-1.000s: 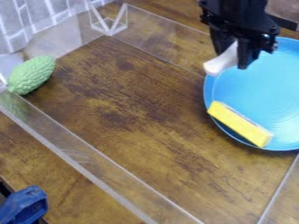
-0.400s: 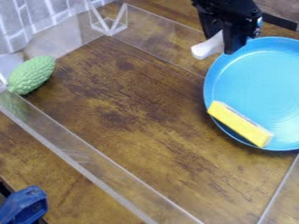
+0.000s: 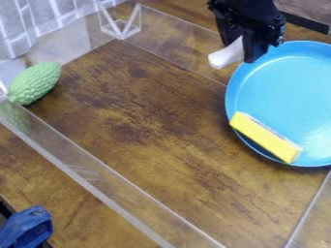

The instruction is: Put the white object in the blue tray

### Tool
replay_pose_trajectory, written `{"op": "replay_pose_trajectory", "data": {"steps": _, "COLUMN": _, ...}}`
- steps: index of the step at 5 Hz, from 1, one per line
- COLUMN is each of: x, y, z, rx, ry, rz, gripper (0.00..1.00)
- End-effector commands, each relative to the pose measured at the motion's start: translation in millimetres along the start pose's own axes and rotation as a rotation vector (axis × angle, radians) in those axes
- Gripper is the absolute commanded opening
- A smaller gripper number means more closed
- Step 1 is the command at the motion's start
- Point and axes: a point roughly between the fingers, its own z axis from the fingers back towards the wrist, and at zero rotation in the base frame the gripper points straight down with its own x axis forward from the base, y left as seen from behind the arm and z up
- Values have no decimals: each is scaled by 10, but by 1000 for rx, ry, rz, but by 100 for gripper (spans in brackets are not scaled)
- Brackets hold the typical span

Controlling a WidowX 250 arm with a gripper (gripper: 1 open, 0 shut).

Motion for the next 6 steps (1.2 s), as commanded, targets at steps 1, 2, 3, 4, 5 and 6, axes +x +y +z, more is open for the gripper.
{"op": "replay_pose_trajectory", "data": {"steps": 1, "x": 220, "y": 166, "z": 300, "rx": 26, "ry": -95, "rz": 6, "gripper": 0}}
{"op": "replay_pose_trajectory", "data": {"steps": 2, "x": 188, "y": 214, "z": 202, "rx": 24, "ry": -96, "rz": 11, "gripper": 0}}
{"op": "replay_pose_trajectory", "data": {"steps": 3, "x": 84, "y": 136, "z": 138, "rx": 21, "ry": -105, "rz": 2, "gripper": 0}}
{"op": "replay_pose_trajectory", "data": {"steps": 4, "x": 72, "y": 103, "z": 139, "rx": 9, "ry": -113, "rz": -25, "gripper": 0}}
{"op": "replay_pose_trajectory", "data": {"steps": 5, "x": 229, "y": 166, "z": 29, "rx": 26, "ry": -111, "rz": 3, "gripper": 0}}
{"op": "replay_pose_trajectory", "data": {"steps": 6, "x": 408, "y": 174, "z": -57, "rx": 38, "ry": -114, "rz": 28, "gripper": 0}}
